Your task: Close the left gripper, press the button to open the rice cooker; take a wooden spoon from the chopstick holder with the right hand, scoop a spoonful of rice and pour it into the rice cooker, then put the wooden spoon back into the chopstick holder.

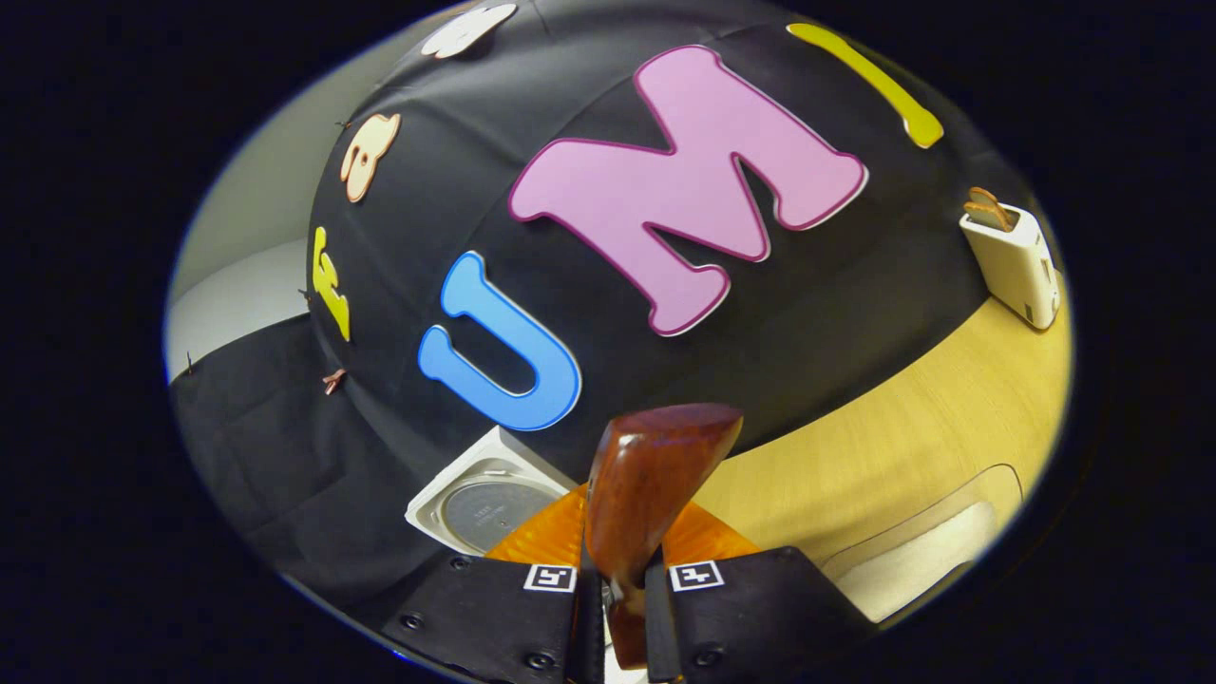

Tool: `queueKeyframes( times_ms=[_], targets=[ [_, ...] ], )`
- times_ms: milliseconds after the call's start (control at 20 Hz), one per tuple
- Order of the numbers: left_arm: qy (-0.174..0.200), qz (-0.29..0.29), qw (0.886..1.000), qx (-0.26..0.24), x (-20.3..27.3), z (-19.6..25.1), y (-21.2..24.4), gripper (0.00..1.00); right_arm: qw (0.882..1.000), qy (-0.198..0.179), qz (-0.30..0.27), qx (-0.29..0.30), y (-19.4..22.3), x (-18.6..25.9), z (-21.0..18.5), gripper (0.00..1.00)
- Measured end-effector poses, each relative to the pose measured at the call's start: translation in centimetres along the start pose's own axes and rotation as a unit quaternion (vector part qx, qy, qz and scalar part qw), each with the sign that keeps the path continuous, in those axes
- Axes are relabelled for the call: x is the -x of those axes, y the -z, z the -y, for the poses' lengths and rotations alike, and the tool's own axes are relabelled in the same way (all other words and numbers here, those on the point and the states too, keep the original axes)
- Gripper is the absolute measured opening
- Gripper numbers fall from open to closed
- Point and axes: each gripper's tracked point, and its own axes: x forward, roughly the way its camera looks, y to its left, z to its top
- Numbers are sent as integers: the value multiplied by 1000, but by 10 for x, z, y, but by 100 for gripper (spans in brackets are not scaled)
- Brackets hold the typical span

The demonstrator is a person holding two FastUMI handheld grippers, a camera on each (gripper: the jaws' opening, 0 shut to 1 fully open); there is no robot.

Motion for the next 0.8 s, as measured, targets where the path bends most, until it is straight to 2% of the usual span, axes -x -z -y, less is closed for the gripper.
queueKeyframes(
  times_ms=[250, 450, 600, 800],
  targets=[
    [-24, 7, 1000, -1, 11, -23, -4, 95, 999, -20, -25, 15, 30, -37, -46, 20],
    [-48, 11, 999, 24, 20, -45, -4, 95, 997, -16, -33, 73, 64, -73, -68, 21],
    [-58, 37, 996, 47, 29, -54, -19, 95, 992, -17, -58, 107, 101, -96, -80, 20],
    [-62, 49, 995, 60, 28, -62, -29, 95, 979, -20, -56, 196, 134, -116, -93, 21]
  ],
)
